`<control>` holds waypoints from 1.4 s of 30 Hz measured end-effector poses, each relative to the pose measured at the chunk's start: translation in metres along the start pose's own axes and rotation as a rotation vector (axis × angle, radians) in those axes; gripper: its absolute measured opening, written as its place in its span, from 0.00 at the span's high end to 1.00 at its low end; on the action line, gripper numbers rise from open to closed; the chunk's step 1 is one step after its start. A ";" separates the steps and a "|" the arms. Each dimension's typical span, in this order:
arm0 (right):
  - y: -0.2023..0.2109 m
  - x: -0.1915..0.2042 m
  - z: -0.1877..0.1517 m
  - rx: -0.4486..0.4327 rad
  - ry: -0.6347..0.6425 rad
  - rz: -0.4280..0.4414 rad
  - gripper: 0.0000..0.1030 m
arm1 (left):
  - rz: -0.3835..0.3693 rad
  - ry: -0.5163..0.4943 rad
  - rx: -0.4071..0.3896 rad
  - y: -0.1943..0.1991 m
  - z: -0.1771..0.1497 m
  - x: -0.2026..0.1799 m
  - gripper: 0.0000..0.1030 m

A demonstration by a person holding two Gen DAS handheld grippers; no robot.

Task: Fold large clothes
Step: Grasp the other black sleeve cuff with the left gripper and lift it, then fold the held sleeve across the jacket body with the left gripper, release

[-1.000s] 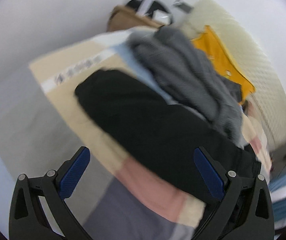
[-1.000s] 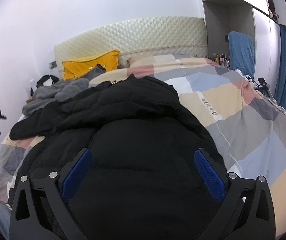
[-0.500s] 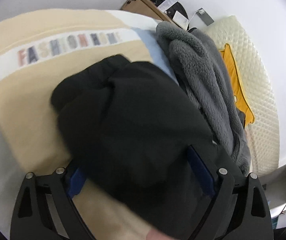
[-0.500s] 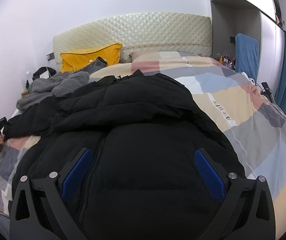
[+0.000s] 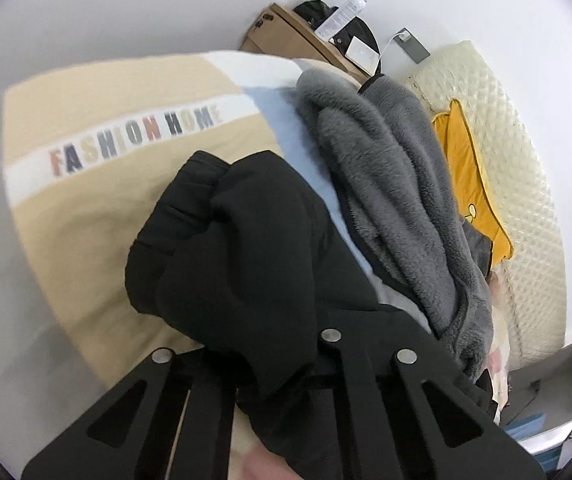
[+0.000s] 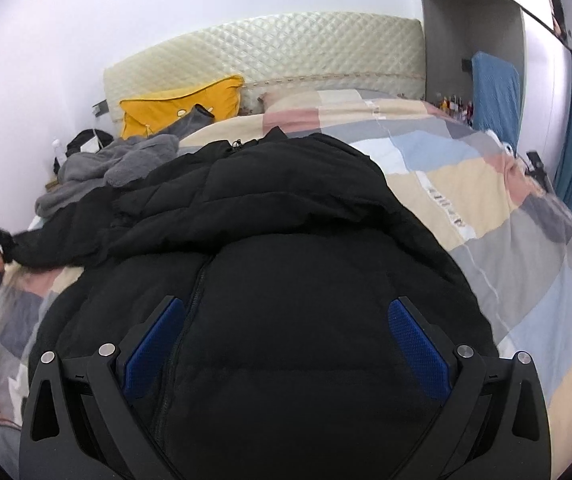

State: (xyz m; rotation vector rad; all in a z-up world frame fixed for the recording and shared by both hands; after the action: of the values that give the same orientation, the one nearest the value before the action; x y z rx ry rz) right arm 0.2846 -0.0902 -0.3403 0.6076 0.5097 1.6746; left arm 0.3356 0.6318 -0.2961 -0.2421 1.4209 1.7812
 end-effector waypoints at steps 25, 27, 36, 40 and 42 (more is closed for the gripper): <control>0.049 -0.051 0.034 -0.126 0.124 0.116 0.00 | 0.091 -0.383 -0.226 0.199 -0.065 -0.255 0.95; 0.049 -0.061 0.040 -0.133 0.138 0.115 0.00 | 0.082 -0.416 -0.238 0.208 -0.078 -0.278 0.95; 0.062 -0.098 0.049 -0.177 0.074 0.164 0.00 | 0.011 -0.661 -0.233 0.220 -0.168 -0.393 0.95; 0.071 -0.112 0.051 -0.198 0.028 0.187 0.00 | -0.018 -0.734 -0.213 0.207 -0.209 -0.439 0.96; 0.072 -0.118 0.052 -0.199 0.013 0.186 0.00 | -0.038 -0.773 -0.195 0.198 -0.234 -0.458 0.96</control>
State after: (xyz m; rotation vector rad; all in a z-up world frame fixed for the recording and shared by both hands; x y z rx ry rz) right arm 0.2807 -0.2190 -0.2682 0.5111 0.2976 1.8798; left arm 0.4144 0.2042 0.0422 0.2983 0.6879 1.7054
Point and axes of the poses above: each gripper's, at about its wrist camera, not at the fingertips, and y roughly against the way its jaws point, x to its left, z to its top, the point moved 10 cm from there along -y, roughly the way its jaws point, and after that the axes turned 5 degrees about x, right-handed, at the moved point
